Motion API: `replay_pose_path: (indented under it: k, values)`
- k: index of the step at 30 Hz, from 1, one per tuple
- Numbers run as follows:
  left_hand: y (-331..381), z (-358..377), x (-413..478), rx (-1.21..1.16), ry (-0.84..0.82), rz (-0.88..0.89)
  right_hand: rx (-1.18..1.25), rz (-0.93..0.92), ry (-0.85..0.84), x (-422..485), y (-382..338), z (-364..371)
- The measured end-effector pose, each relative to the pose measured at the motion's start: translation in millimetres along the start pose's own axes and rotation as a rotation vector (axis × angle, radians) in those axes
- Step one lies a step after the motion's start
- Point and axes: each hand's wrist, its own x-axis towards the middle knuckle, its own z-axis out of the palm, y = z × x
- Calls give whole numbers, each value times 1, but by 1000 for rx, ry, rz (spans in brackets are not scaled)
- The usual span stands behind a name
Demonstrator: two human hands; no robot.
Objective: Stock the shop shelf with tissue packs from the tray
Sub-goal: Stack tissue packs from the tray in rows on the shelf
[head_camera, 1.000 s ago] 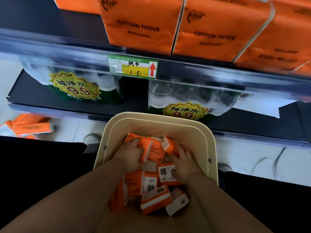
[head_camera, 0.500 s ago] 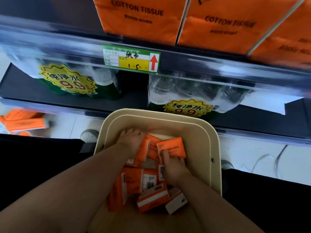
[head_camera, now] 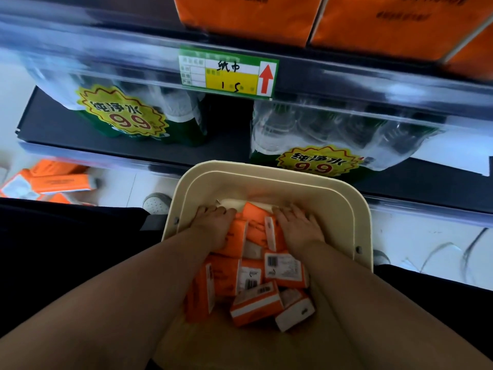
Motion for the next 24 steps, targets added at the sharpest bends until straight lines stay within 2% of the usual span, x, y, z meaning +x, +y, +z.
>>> replay_pose_path:
  k: [3, 6, 10, 13, 18, 20, 22, 24]
  values:
    - [-1, 1, -1, 28, 9, 18, -53, -9, -53, 4, -4, 1]
    - [-4, 4, 1, 29, -13, 58, -72, -13, 9, -1, -9, 1]
    - [-4, -1, -1, 55, -44, 71, 87, 36, -1, -19, -5, 10]
    - [0, -11, -8, 62, -59, 80, 60, 49, -30, -32, 1, 13]
    - [3, -43, -27, -50, -58, 51, 90, -76, 104, -52, 4, -10]
    - [2, -62, -30, -57, -58, 130, 138, -134, 132, -61, 5, -27]
    - [-2, -87, -42, -31, 11, 212, 191, -179, 148, -69, 6, -46]
    - [-9, -105, -54, -199, 19, 123, 219, -223, 195, -81, 5, -67]
